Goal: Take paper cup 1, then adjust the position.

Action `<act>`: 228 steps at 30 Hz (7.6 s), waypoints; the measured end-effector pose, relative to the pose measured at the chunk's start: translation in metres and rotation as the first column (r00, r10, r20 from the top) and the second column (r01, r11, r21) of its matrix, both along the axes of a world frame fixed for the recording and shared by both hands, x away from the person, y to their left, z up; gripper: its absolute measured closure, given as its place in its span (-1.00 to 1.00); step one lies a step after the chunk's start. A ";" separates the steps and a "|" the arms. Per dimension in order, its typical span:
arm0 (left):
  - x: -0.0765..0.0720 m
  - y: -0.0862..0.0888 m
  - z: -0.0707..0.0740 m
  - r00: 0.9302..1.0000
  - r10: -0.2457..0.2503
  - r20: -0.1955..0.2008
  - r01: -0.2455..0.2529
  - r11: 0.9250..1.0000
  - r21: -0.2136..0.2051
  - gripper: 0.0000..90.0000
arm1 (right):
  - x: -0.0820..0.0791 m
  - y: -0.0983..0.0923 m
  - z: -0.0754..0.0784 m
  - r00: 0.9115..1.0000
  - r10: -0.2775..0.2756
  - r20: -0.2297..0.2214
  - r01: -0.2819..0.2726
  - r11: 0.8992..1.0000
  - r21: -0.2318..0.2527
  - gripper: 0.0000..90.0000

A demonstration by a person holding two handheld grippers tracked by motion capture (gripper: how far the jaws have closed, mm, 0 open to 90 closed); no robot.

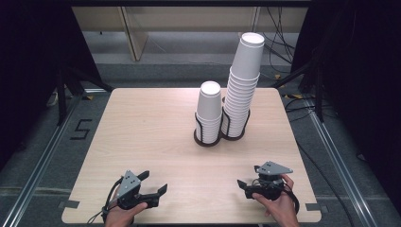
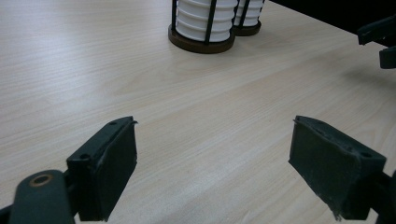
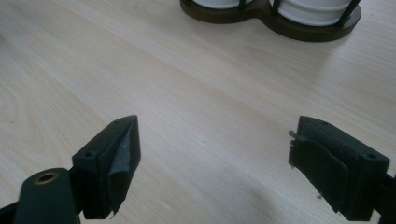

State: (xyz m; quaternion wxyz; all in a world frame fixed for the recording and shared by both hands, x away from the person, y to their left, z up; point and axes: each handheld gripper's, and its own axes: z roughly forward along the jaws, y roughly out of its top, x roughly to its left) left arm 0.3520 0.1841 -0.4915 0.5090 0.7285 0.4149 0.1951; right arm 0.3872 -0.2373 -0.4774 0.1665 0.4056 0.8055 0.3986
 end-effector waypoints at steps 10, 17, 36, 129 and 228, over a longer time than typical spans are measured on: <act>0.000 0.000 -0.002 1.000 -0.004 0.007 0.005 1.000 -0.018 -0.68 | 0.002 0.002 0.001 1.000 0.007 0.018 -0.007 1.000 0.018 -0.65; 0.000 0.002 0.000 1.000 -0.005 0.012 0.005 1.000 -0.008 -0.68 | 0.002 0.007 0.003 1.000 0.019 0.020 -0.020 0.999 0.044 -0.65; 0.000 0.003 -0.001 1.000 0.004 0.002 -0.004 1.000 0.005 -0.68 | 0.021 0.020 0.026 0.997 0.013 0.076 -0.018 0.998 0.066 -0.61; -0.001 0.003 -0.002 1.000 0.007 -0.014 -0.007 1.000 0.006 -0.68 | 0.171 0.139 0.123 0.962 -0.209 0.177 0.186 0.972 0.142 -0.62; -0.003 -0.003 0.001 0.998 -0.048 0.029 0.049 0.999 -0.020 -0.68 | 0.033 0.115 0.052 0.957 0.261 0.124 -0.282 0.937 0.205 -0.58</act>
